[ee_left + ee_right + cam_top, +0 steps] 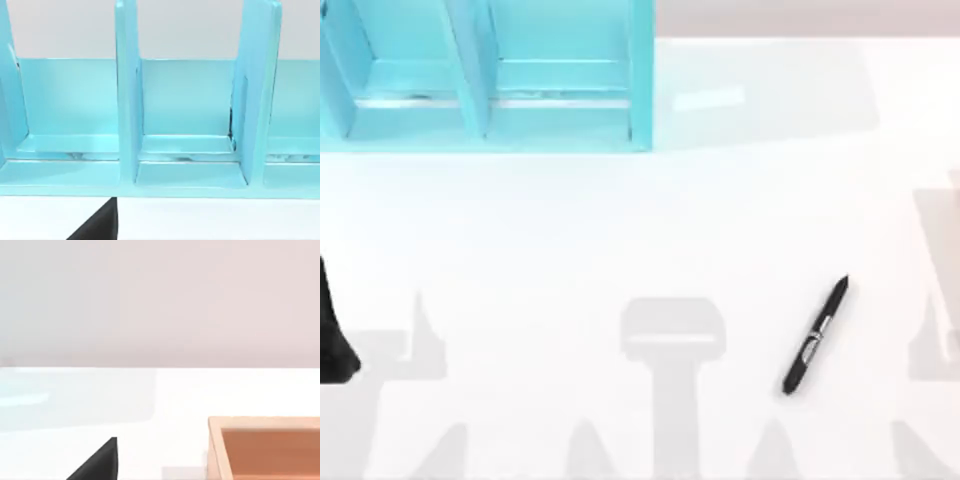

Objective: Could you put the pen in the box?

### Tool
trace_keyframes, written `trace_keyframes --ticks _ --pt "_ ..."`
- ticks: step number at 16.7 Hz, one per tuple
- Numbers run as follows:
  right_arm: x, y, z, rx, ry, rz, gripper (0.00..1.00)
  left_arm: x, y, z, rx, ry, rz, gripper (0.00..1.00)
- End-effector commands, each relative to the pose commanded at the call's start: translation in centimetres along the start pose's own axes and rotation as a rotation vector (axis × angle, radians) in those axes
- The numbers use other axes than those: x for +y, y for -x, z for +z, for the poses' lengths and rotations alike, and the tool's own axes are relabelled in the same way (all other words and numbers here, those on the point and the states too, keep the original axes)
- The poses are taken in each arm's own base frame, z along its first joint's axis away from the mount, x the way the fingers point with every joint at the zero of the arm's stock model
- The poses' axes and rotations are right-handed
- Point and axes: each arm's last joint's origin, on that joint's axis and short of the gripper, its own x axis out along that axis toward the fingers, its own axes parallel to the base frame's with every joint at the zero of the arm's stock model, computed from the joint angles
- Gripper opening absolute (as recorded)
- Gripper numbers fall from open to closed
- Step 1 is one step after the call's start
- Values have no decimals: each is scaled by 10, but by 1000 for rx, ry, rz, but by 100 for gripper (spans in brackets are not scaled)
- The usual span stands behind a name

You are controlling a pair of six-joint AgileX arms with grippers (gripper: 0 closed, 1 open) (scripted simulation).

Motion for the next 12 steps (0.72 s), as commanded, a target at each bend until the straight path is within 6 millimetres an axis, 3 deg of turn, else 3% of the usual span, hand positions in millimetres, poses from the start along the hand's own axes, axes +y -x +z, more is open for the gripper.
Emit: trace_keyframes --ticks 5,9,12 --pt "5 0 11 48 -52 46 100 0 0 0 0 0 0 100" --pt "19 -9 44 238 -201 137 100 0 0 0 0 0 0 100" --pt "36 -29 73 463 -322 165 100 0 0 0 0 0 0 100"
